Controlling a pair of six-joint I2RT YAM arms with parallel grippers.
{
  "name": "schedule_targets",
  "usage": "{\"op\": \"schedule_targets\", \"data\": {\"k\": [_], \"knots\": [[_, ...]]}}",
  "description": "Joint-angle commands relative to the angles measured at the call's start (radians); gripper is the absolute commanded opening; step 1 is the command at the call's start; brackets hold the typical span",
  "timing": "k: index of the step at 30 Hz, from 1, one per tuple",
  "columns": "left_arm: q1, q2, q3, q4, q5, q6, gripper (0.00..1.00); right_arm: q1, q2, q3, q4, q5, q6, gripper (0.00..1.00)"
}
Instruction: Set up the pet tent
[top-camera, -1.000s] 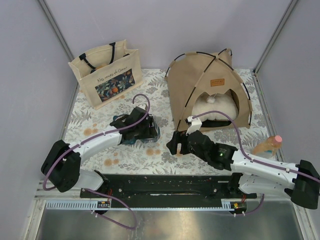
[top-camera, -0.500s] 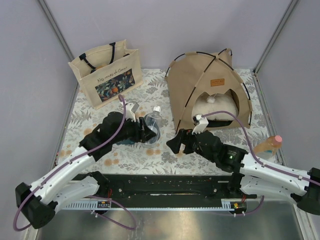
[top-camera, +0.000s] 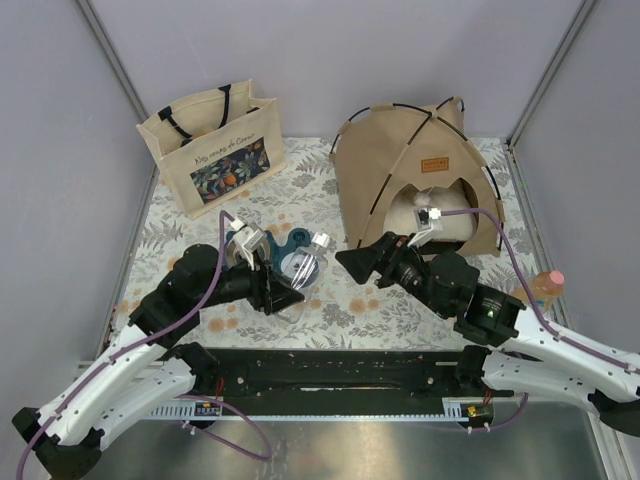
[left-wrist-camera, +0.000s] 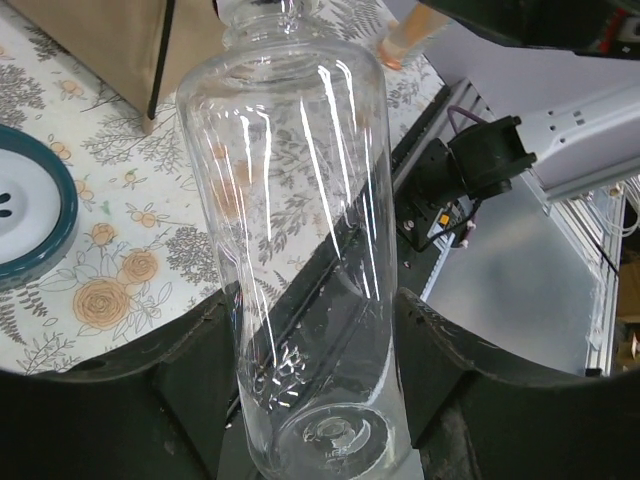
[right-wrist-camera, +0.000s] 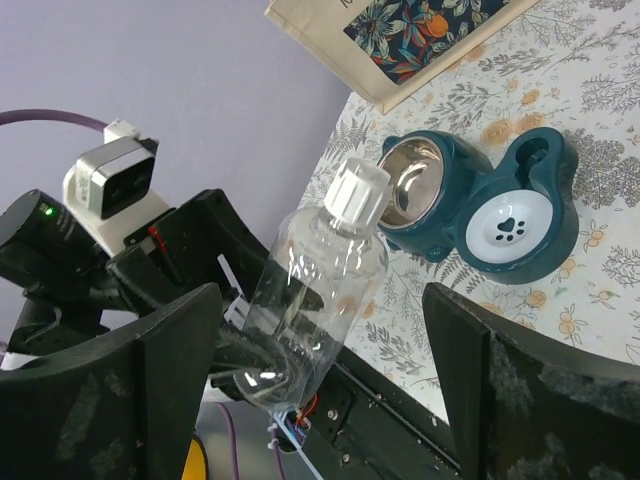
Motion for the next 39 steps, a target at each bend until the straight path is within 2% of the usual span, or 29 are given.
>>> {"op": "schedule_targets", "data": {"k": [1, 8, 16, 20, 27, 32, 33, 35, 36, 39], "knots": [[-0.006, -0.024, 0.025, 0.023, 0.086, 0.039, 0.56, -0.006, 0.069, 0.077, 0.012, 0.038, 0.016, 0.90], [-0.006, -0.043, 0.036, 0.022, 0.113, 0.046, 0.56, -0.026, 0.169, 0.162, 0.002, 0.009, 0.050, 0.86], [-0.006, -0.046, 0.039, 0.022, 0.122, 0.051, 0.56, -0.045, 0.267, 0.183, 0.007, -0.080, 0.091, 0.75], [-0.008, -0.046, 0.039, 0.022, 0.120, 0.053, 0.56, -0.050, 0.278, 0.168, 0.033, -0.085, 0.115, 0.60], [-0.006, -0.058, 0.028, 0.026, 0.129, 0.049, 0.56, -0.064, 0.285, 0.148, 0.065, -0.077, 0.147, 0.47], [-0.006, -0.067, 0.027, 0.026, 0.120, 0.048, 0.58, -0.079, 0.301, 0.140, 0.078, -0.125, 0.171, 0.19], [-0.006, -0.070, 0.028, 0.026, 0.113, 0.046, 0.61, -0.081, 0.302, 0.139, 0.076, -0.128, 0.180, 0.13], [-0.008, -0.076, 0.030, 0.028, 0.087, 0.040, 0.73, -0.087, 0.295, 0.128, 0.078, -0.142, 0.199, 0.00], [-0.006, -0.081, 0.025, 0.034, 0.076, 0.036, 0.77, -0.088, 0.290, 0.124, 0.109, -0.148, 0.205, 0.00], [-0.008, -0.095, 0.013, 0.065, 0.042, 0.019, 0.98, -0.098, 0.273, 0.108, 0.114, -0.151, 0.236, 0.00]]}}
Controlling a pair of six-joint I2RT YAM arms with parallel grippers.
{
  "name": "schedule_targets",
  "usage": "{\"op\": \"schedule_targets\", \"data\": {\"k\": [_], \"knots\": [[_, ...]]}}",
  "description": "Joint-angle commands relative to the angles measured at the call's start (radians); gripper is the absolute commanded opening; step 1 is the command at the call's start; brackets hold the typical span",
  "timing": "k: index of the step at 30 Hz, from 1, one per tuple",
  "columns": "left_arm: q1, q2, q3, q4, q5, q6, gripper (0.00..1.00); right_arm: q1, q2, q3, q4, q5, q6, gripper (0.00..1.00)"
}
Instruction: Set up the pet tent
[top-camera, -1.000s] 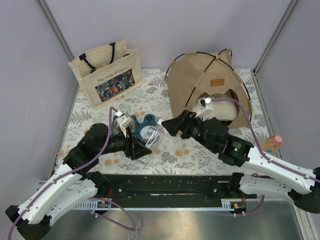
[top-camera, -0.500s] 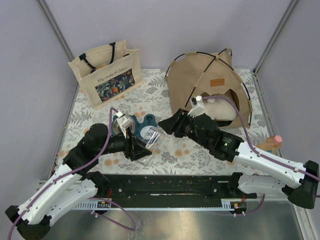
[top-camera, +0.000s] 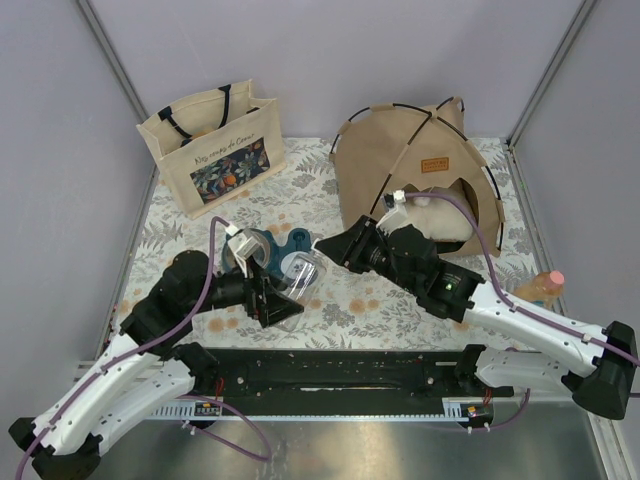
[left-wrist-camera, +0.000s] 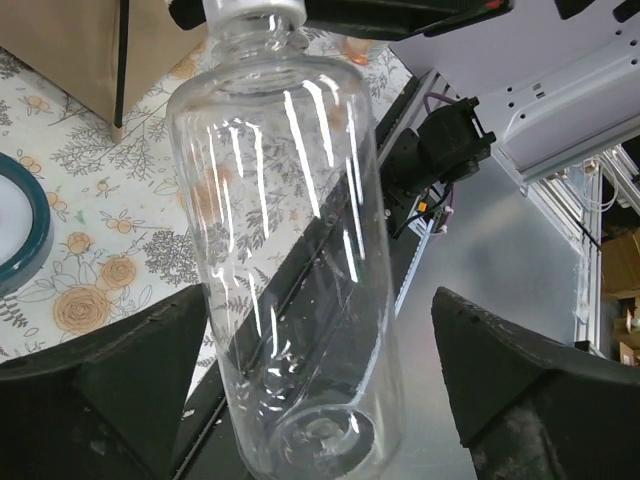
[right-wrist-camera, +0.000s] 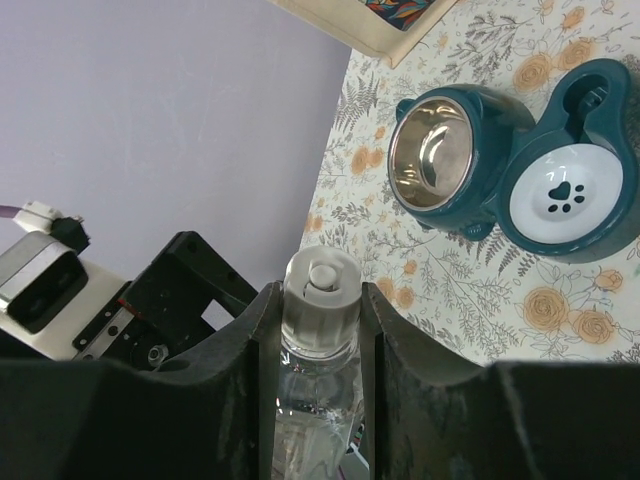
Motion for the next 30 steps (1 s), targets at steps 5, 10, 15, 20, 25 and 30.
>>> {"op": "schedule_targets", "data": {"k": [5, 10, 15, 20, 25, 30], "knots": [[-0.002, -0.054, -0.026, 0.138, -0.209, -0.085, 0.99, -0.039, -0.062, -0.060, 0.067, 0.000, 0.138, 0.00], [-0.004, -0.114, -0.076, 0.159, -0.467, -0.301, 0.99, -0.074, -0.123, -0.150, 0.099, 0.063, 0.285, 0.00], [-0.002, -0.177, -0.144, 0.192, -0.518, -0.453, 0.99, -0.111, -0.168, -0.241, 0.153, 0.098, 0.459, 0.00], [-0.002, -0.220, -0.218, 0.313, -0.486, -0.550, 0.99, -0.126, -0.162, -0.293, 0.210, 0.112, 0.592, 0.00], [-0.007, -0.194, -0.248, 0.417, -0.451, -0.558, 0.99, -0.128, -0.117, -0.305, 0.239, 0.085, 0.689, 0.00], [-0.034, -0.163, -0.253, 0.445, -0.443, -0.553, 0.99, -0.128, -0.107, -0.330, 0.244, 0.098, 0.776, 0.00]]}}
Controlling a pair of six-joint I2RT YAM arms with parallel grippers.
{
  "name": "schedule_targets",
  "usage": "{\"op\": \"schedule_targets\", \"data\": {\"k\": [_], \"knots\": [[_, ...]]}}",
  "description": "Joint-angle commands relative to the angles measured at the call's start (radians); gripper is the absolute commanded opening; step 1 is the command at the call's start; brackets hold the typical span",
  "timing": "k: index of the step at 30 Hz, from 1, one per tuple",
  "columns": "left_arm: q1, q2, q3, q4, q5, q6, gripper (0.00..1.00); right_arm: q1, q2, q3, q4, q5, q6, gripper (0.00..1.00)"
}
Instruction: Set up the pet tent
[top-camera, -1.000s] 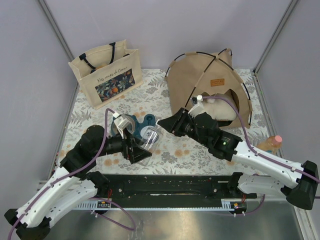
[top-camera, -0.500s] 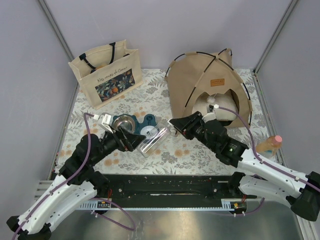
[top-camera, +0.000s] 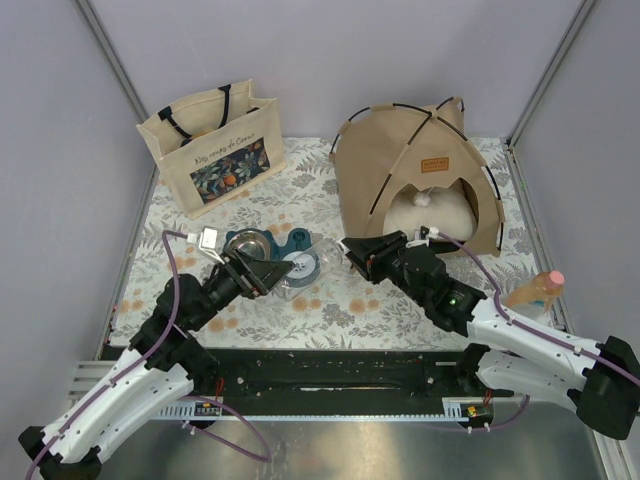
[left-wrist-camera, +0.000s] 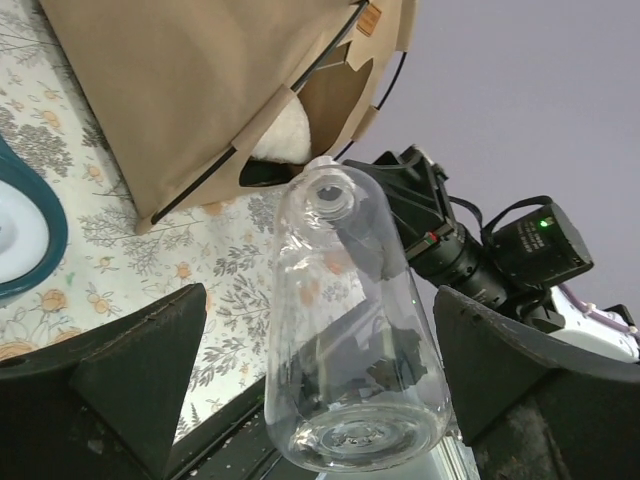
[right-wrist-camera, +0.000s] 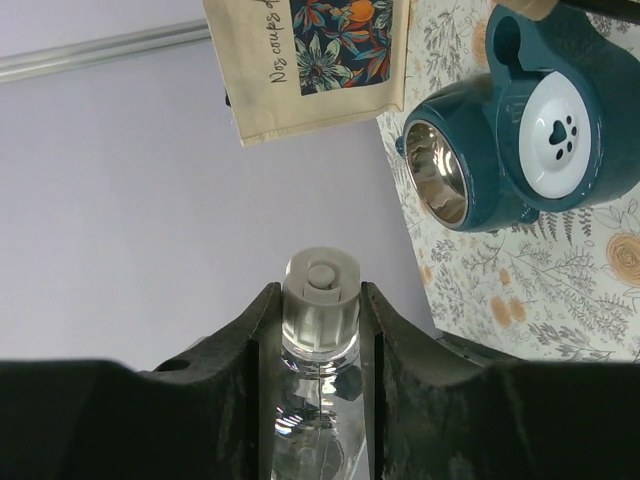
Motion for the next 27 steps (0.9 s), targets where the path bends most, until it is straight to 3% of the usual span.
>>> {"op": "schedule_targets", "data": {"k": [1, 8, 14, 17, 27], "knots": [[-0.031, 0.022, -0.012, 0.112, 0.017, -0.014, 0.99, -0.006, -0.002, -0.016, 0.074, 0.039, 0.137, 0.00], [-0.054, 0.025, -0.015, 0.143, 0.043, 0.012, 0.99, -0.006, -0.008, 0.018, -0.007, 0.129, 0.128, 0.00], [-0.068, 0.065, 0.020, 0.069, 0.020, 0.032, 0.99, -0.006, -0.009, 0.018, -0.029, 0.151, 0.122, 0.00], [-0.074, 0.094, 0.033, 0.049, 0.017, 0.026, 0.94, -0.006, -0.008, 0.010, -0.032, 0.163, 0.134, 0.00], [-0.080, 0.096, 0.051, 0.041, -0.057, 0.021, 0.99, -0.008, -0.002, -0.004, -0.018, 0.150, 0.128, 0.00]]}}
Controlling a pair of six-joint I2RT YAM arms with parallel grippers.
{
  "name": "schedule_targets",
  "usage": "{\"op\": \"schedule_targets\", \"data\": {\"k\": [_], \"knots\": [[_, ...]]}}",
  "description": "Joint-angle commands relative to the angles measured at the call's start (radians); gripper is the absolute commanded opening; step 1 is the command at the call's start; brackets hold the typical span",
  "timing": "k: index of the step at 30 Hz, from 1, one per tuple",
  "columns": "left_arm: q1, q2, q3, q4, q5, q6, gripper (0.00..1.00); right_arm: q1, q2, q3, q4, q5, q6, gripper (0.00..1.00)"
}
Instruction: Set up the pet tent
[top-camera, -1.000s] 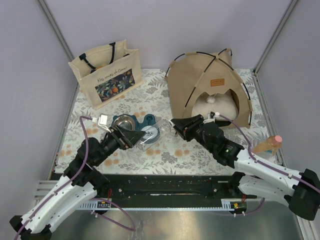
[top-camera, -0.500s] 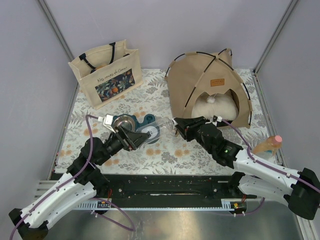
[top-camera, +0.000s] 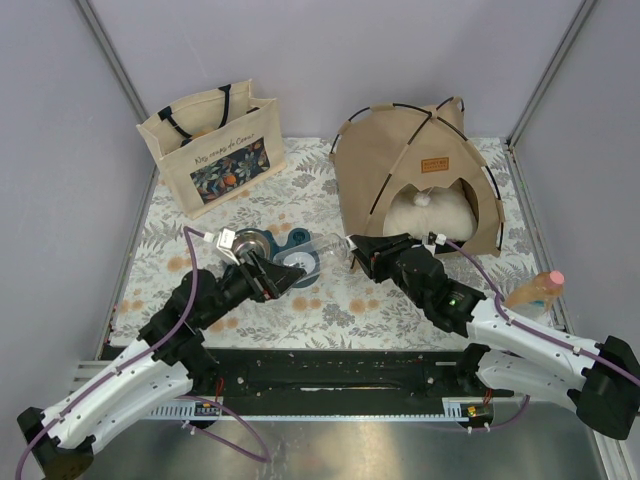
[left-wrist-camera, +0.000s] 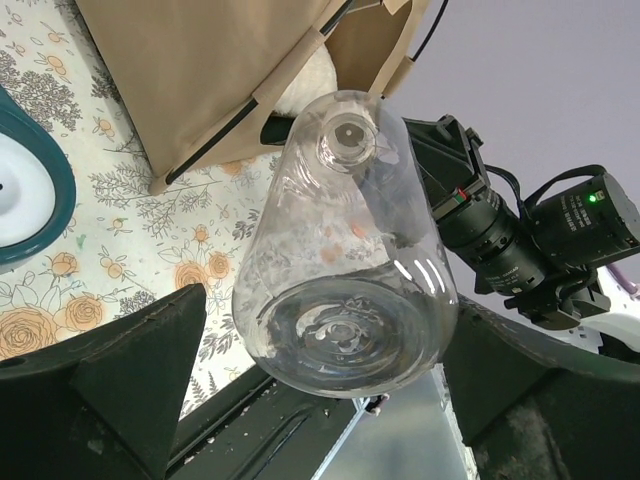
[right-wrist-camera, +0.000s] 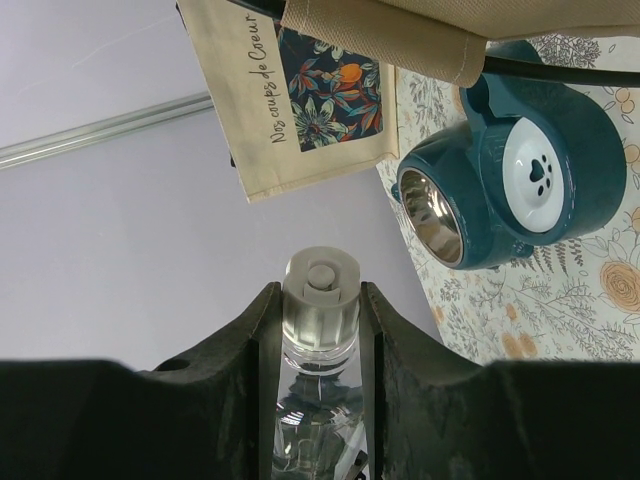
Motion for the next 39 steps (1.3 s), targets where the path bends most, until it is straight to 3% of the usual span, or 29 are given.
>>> {"op": "schedule_targets", "data": {"k": [1, 5, 8, 13, 17, 19, 21, 23, 26, 39], "knots": [[-0.002, -0.002, 0.049, 0.055, -0.036, 0.002, 0.99, -0.006, -0.002, 0.014, 0.023, 0.036, 0.015, 0.00], [-0.002, 0.021, 0.047, 0.081, -0.036, -0.012, 0.96, -0.006, 0.007, 0.006, 0.035, 0.025, 0.015, 0.00], [-0.004, 0.018, 0.047, 0.084, -0.065, -0.016, 0.88, -0.006, 0.011, 0.001, 0.041, 0.017, 0.015, 0.00], [-0.002, 0.020, 0.052, 0.082, -0.062, -0.023, 0.65, -0.006, 0.025, 0.001, 0.044, 0.001, 0.017, 0.00], [-0.002, 0.035, 0.073, 0.014, -0.082, -0.024, 0.57, -0.006, 0.040, 0.000, 0.046, -0.015, 0.012, 0.00], [-0.002, 0.047, 0.111, -0.071, -0.118, -0.012, 0.57, -0.008, 0.042, -0.002, 0.041, -0.021, 0.003, 0.16], [-0.004, 0.064, 0.166, -0.182, -0.175, 0.013, 0.56, -0.006, 0.038, 0.000, 0.027, -0.024, -0.018, 0.48], [-0.004, 0.085, 0.231, -0.293, -0.239, 0.061, 0.56, -0.006, 0.021, -0.003, -0.009, -0.016, -0.034, 0.71], [-0.001, 0.139, 0.360, -0.460, -0.331, 0.129, 0.53, -0.006, -0.021, -0.032, -0.055, 0.011, -0.086, 0.88], [0.083, 0.699, 0.892, -0.829, -0.336, 0.500, 0.49, -0.006, -0.231, -0.077, -0.338, 0.030, -0.506, 0.99]]}}
